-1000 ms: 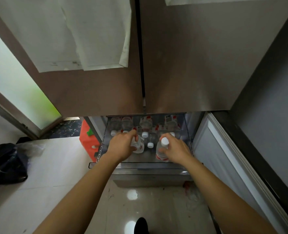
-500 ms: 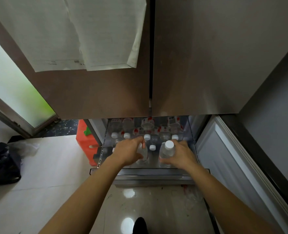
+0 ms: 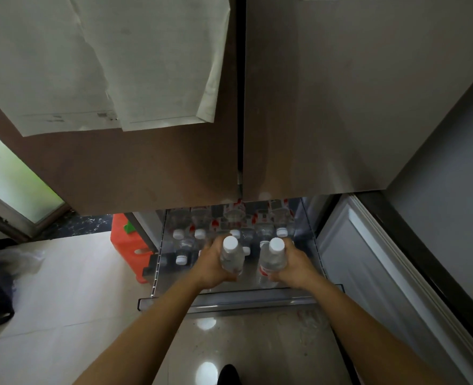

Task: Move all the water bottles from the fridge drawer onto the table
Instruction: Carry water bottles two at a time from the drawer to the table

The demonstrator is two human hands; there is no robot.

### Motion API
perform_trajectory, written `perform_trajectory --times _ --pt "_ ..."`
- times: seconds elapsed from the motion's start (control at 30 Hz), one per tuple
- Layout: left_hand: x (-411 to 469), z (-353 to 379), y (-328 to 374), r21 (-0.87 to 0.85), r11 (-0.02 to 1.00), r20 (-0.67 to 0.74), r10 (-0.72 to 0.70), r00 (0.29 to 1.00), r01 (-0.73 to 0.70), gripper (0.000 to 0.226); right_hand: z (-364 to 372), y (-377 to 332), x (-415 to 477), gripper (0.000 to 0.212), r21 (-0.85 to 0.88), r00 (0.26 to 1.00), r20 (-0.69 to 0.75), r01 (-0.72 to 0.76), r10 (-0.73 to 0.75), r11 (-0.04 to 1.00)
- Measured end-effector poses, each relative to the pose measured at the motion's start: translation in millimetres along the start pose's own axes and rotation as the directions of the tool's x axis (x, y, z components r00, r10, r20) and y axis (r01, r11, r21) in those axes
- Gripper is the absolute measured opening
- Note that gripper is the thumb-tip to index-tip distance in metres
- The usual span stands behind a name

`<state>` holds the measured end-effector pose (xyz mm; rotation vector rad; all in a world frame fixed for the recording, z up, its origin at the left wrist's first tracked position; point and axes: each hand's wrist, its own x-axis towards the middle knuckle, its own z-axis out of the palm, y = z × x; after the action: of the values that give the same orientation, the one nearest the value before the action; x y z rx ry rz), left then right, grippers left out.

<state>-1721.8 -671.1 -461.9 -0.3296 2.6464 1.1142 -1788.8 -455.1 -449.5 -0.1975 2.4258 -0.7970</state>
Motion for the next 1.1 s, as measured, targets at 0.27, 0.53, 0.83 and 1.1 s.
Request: perform_trajectory --times 0.27,0.53,0.83,1.1 --pt "-18 16 12 -0.253 0.968 -0.175 -0.053 0.983 0.007 0.088 -6 -2 -7 0.07 -0.002 0.985 -0.042 0.17 -0.17 0.985" --pt "-87 -6 46 -0.326 0.925 -0.597 -0.042 0.801 -0.194 0.077 -23 -26 -43 0.072 0.107 0.838 -0.149 0.541 -0.525 0.834" --pt "-247 -17 65 -0.035 0.998 -0.93 -0.053 0.363 0.056 0.078 17 -72 -124 0.082 0.158 0.571 -0.198 0.821 -0.797 0.549" --pt "-431 9 15 -0.18 0.923 -0.951 -0.251 0.178 0.34 0.085 125 -116 -227 0.081 0.267 0.421 -0.015 0.876 -0.907 0.402"
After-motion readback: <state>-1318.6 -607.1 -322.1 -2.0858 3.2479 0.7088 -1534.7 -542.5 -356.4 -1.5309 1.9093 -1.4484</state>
